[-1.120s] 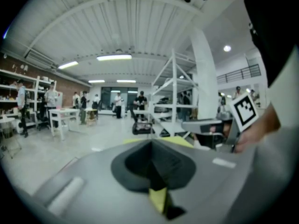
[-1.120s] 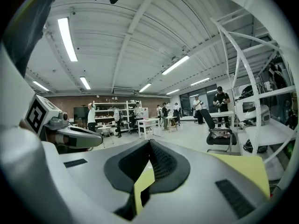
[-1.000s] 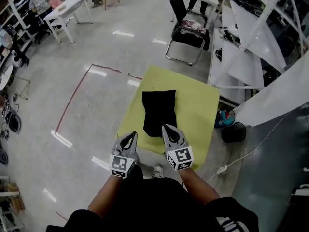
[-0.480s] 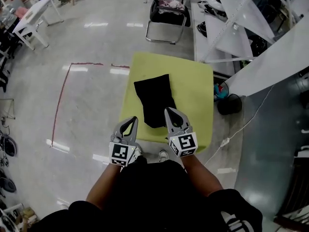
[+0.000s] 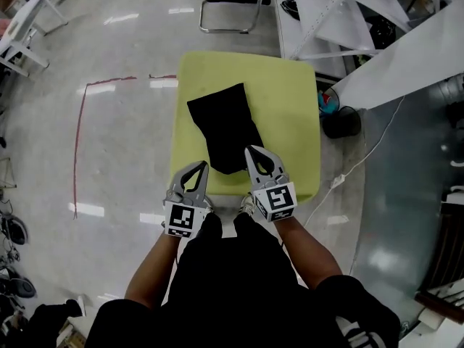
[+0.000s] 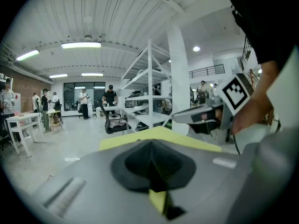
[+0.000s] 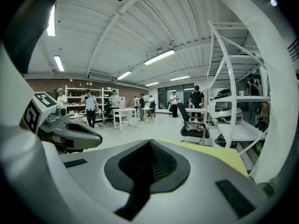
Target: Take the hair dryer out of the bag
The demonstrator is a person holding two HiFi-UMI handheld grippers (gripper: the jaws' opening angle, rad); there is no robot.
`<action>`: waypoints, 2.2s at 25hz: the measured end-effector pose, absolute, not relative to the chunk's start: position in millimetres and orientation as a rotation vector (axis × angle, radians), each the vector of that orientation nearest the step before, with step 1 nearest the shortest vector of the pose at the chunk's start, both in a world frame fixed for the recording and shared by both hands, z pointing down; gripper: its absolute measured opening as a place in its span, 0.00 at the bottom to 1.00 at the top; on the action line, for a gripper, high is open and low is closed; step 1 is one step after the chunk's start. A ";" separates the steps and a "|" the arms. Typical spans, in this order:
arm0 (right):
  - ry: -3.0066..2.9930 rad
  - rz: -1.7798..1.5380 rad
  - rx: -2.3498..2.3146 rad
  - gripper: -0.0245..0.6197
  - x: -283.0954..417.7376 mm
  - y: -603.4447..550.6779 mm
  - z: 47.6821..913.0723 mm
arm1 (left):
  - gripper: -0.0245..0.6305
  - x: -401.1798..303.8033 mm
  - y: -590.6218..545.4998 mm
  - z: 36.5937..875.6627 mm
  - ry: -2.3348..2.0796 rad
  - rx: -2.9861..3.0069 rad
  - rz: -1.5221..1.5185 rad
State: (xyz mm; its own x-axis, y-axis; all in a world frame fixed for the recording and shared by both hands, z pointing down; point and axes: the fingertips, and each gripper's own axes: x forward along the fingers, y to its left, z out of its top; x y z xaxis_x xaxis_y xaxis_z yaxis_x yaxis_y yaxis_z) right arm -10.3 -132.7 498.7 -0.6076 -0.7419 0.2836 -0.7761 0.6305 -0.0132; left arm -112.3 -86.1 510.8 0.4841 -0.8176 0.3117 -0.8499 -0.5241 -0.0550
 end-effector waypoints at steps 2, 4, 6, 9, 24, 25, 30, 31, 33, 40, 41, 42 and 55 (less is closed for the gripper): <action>-2.596 0.222 1.231 0.05 -5.5 -131.0 507.2 | 0.05 -108.5 -84.8 523.5 -1.474 2.605 0.510; -2.588 0.257 1.229 0.05 -1.1 -126.5 517.0 | 0.11 -102.6 -79.9 541.3 -1.436 2.604 0.588; -2.579 0.285 1.224 0.05 3.0 -122.4 525.3 | 0.26 -95.7 -75.5 559.1 -1.401 2.603 0.682; -2.572 0.313 1.213 0.05 5.8 -115.9 536.4 | 0.39 -83.8 -71.4 579.6 -1.342 2.626 0.834; -2.483 0.423 1.203 0.05 40.8 -92.4 603.9 | 0.51 -40.9 -73.7 702.8 -1.004 2.624 1.679; -2.481 0.430 1.206 0.05 41.5 -92.2 605.2 | 0.51 -43.1 -75.8 705.3 -1.010 2.608 1.716; -2.476 0.446 1.203 0.05 42.6 -91.2 609.6 | 0.48 -50.0 -88.4 705.4 -1.043 2.570 1.781; -2.474 0.450 1.205 0.05 44.4 -90.5 610.9 | 0.42 -49.6 -90.2 703.5 -1.052 2.568 1.775; -2.464 0.462 1.219 0.05 50.0 -89.9 613.1 | 0.30 -49.8 -92.8 699.1 -1.073 2.560 1.760; -2.450 0.464 1.209 0.05 59.5 -90.7 620.1 | 0.08 -57.6 -105.4 684.4 -1.124 2.524 1.659; -2.453 0.468 1.198 0.05 58.8 -90.1 620.3 | 0.08 -58.7 -107.6 682.1 -1.123 2.515 1.642; -2.455 0.476 1.189 0.05 58.0 -89.7 620.6 | 0.08 -59.7 -110.1 679.8 -1.125 2.506 1.624; -2.460 0.462 0.978 0.05 16.2 -76.3 636.7 | 0.07 -57.2 -140.6 652.9 -1.149 2.455 1.349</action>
